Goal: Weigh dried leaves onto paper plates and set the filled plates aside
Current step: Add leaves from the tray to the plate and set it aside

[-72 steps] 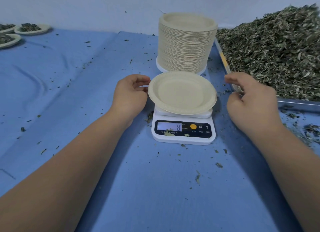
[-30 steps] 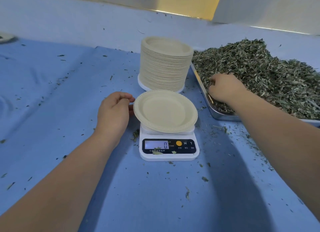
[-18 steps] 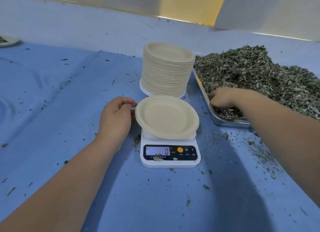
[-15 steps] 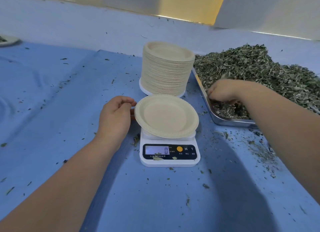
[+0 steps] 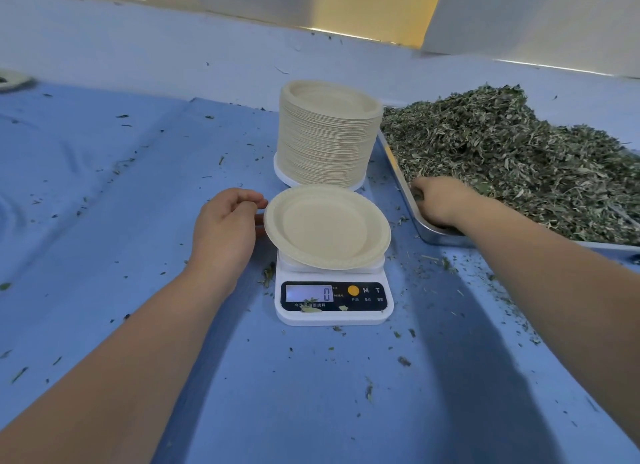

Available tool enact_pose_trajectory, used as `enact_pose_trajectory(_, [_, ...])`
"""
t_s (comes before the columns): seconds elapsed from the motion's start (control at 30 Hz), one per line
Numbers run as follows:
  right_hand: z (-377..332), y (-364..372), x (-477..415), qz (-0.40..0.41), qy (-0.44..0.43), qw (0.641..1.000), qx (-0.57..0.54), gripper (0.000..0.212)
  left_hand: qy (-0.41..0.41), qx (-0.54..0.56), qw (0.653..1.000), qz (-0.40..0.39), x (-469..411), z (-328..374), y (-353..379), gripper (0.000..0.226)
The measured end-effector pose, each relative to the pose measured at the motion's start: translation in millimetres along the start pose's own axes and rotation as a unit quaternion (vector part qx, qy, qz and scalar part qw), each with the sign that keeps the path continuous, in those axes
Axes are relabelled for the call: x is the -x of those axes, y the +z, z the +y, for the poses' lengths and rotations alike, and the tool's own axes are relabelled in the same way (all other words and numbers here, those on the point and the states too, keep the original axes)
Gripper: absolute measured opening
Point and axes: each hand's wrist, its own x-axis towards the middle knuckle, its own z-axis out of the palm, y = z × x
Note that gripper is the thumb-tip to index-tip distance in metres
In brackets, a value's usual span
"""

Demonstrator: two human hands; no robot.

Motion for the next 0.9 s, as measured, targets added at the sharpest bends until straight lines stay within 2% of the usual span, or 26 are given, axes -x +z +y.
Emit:
enact_pose_trajectory(0.1, [8, -7, 5, 0.074, 0.002, 0.995, -0.063, 0.026, 0.003, 0.002, 1.0, -0.002, 0, 0, 0, 0.029])
enact_pose_trajectory(0.2, [14, -12, 11, 0.155, 0.016, 0.978, -0.14, 0.034, 0.0, 0.011, 1.0, 0.002, 1, 1, 0, 0.029])
enact_pose_trajectory(0.27, [15, -13, 15, 0.143, 0.013, 0.978, -0.153, 0.036, 0.001, 0.011, 1.0, 0.001, 1, 2, -1, 0.028])
enact_pose_trajectory(0.37, [21, -16, 18, 0.165, 0.018, 0.969, -0.181, 0.026, 0.0, 0.007, 1.0, -0.003, 2, 1, 0, 0.029])
enact_pose_trajectory(0.5, [24, -22, 21, 0.148, 0.016, 0.973, -0.176, 0.029, -0.001, 0.007, 1.0, -0.004, 2, 1, -1, 0.029])
enact_pose_trajectory(0.57, [25, -23, 22, 0.167, 0.029, 0.966, -0.196, 0.026, 0.001, 0.007, 1.0, -0.005, 2, 1, 0, 0.029])
enact_pose_trajectory(0.73, [26, -17, 26, 0.15, 0.059, 0.96, -0.228, 0.041, 0.004, -0.006, 1.0, -0.008, 2, 0, 0, 0.029])
enact_pose_trajectory(0.9, [14, -31, 32, 0.213, 0.029, 0.948, -0.236, 0.022, 0.002, -0.015, 1.0, -0.009, 1, 1, 0, 0.03])
